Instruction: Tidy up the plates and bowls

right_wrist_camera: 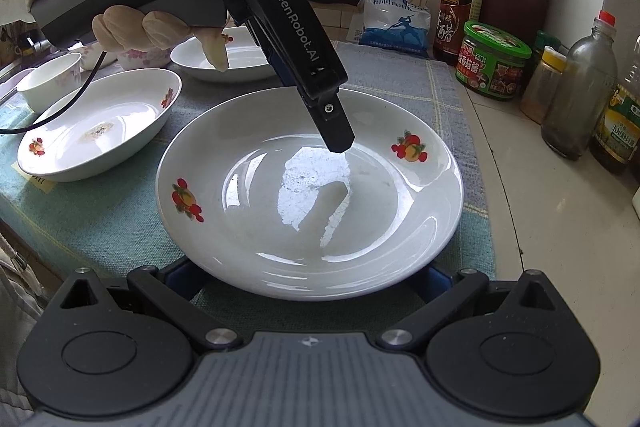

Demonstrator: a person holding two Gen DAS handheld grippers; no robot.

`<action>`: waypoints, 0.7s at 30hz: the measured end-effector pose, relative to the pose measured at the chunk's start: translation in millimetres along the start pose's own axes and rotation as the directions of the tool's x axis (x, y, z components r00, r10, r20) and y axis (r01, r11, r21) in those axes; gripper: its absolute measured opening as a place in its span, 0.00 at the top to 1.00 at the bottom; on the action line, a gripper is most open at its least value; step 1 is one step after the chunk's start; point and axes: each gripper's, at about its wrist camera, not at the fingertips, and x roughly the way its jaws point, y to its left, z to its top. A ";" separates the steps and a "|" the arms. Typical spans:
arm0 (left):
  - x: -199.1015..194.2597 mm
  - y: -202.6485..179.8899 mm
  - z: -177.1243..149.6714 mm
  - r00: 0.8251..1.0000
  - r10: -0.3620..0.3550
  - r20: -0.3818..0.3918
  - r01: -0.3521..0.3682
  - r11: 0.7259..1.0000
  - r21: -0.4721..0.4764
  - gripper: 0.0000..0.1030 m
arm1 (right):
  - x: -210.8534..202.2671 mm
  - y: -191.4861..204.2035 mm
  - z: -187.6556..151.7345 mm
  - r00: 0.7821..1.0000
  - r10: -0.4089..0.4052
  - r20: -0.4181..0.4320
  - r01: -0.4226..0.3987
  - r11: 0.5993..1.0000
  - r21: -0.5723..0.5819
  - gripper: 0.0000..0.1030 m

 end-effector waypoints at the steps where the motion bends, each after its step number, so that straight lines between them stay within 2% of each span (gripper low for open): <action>1: -0.5 0.2 -0.4 1.000 0.004 0.004 -0.004 1.000 0.001 0.29 | -0.6 0.0 0.7 1.000 0.000 0.001 0.000 1.000 -0.002 0.00; 8: -7.2 7.9 6.9 0.999 0.007 0.037 -0.006 1.000 -0.018 0.29 | 0.1 -6.9 13.7 1.000 0.001 0.005 -0.001 1.000 -0.028 0.00; 21: 6.2 27.1 50.3 0.994 0.037 0.106 -0.033 0.999 -0.041 0.29 | 25.7 -45.8 44.3 1.000 0.000 0.007 0.000 0.997 -0.073 0.00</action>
